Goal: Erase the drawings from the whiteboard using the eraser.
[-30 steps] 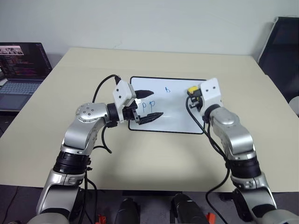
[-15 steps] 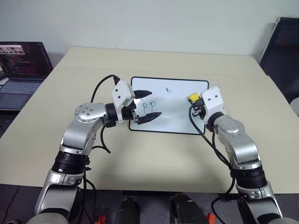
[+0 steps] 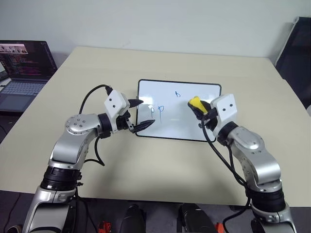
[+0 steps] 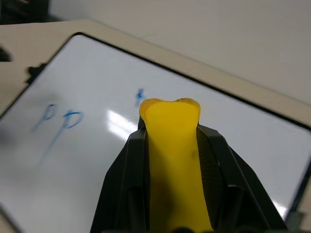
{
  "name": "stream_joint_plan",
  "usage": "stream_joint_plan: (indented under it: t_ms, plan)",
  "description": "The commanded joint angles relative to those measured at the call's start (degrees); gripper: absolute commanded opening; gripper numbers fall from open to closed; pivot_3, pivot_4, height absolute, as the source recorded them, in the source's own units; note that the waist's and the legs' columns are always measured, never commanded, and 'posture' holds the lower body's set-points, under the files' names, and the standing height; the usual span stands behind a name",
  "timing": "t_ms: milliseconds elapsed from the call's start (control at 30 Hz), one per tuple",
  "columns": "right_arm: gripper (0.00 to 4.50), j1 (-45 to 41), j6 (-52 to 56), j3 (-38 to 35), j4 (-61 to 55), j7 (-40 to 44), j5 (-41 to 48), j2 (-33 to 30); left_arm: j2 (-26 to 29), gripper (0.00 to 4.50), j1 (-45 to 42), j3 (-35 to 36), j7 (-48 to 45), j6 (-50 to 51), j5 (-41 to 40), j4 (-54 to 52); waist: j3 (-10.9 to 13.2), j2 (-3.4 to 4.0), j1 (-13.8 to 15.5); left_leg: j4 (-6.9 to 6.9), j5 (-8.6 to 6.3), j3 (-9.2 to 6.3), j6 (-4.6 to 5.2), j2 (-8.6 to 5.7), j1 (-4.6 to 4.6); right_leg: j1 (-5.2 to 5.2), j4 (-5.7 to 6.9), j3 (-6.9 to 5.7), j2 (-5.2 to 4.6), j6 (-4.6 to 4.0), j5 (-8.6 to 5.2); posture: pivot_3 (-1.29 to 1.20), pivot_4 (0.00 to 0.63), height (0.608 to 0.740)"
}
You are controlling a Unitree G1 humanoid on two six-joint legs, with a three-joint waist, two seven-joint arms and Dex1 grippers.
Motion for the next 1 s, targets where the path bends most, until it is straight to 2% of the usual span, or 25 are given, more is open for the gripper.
stream_joint_plan:
  t_ms: [33, 167, 300, 400, 700, 867, 1000]
  plan:
    - [1.02, 1.4, 0.2, 2.0, -6.2, 3.5, 2.3, -2.2, 0.9, 4.5, 0.3, 2.4, 2.7, 1.2, 0.5, -3.8, 0.0, 0.0, 0.0, 0.0, 0.0, 0.0, 0.0, 0.0, 0.0, 0.0, 0.0, -0.01, 0.0, 0.01, -0.02, 0.0, 0.15, 0.74]
    - [1.02, 2.6, -0.4, 3.4, -7.1, 5.6, 2.7, -4.6, 1.8, 4.5, 1.1, 2.9, 3.8, 3.4, 0.5, -6.0, 0.0, 0.0, 0.0, 0.05, 0.0, -0.02, 0.0, 0.01, 0.03, 0.02, 0.02, -0.02, 0.01, 0.13, -0.1, 0.0, 0.15, 0.74]
    - [1.02, 2.5, -1.6, 5.1, -6.7, 7.9, 2.7, -6.9, 2.5, 4.5, 1.2, 3.6, 5.6, 5.5, 0.5, -7.7, 0.0, -0.01, 0.0, 0.19, 0.01, -0.02, -0.01, 0.0, 0.03, 0.05, 0.03, 0.0, 0.0, -0.13, -0.22, 0.0, 0.15, 0.74]
    - [1.02, 0.9, -3.8, 5.7, -4.7, 7.5, 1.4, -6.7, 2.6, 4.5, 1.3, 3.9, 6.8, 6.6, 0.4, -8.3, 0.0, -0.02, 0.0, 0.2, 0.0, -0.02, -0.01, -0.01, 0.03, 0.06, 0.03, 0.0, 0.0, -0.12, -0.22, 0.0, 0.15, 0.74]
    - [1.02, -18.8, -8.2, 10.0, 18.2, 1.0, -8.1, -0.7, 1.0, 4.5, 0.5, 3.7, 10.0, 6.2, 2.0, -6.8, 0.1, 0.0, -0.2, 0.2, 0.02, -0.04, 0.01, 0.01, 0.06, 0.05, 0.03, -0.02, 0.02, 0.13, 0.08, 0.0, 0.15, 0.74]
    - [1.02, -25.1, -12.0, 11.5, 28.5, -0.4, -11.7, 1.4, 0.2, 4.5, 0.0, 2.7, 9.8, 5.6, 2.3, -6.1, 0.1, 0.02, 0.0, 0.12, 0.01, -0.04, -0.01, 0.0, -0.01, 0.01, -0.01, -0.05, 0.01, 0.06, 0.1, 0.0, 0.15, 0.74]
    - [1.02, -26.9, -14.3, 11.5, 36.0, -1.8, -14.2, 2.2, -0.1, 4.5, -0.4, 2.3, 9.3, 5.1, 2.5, -5.7, 0.1, 0.02, -0.1, 0.1, 0.0, -0.04, -0.01, 0.01, 0.0, 0.01, 0.01, -0.07, 0.02, 0.04, 0.12, 0.0, 0.15, 0.74]
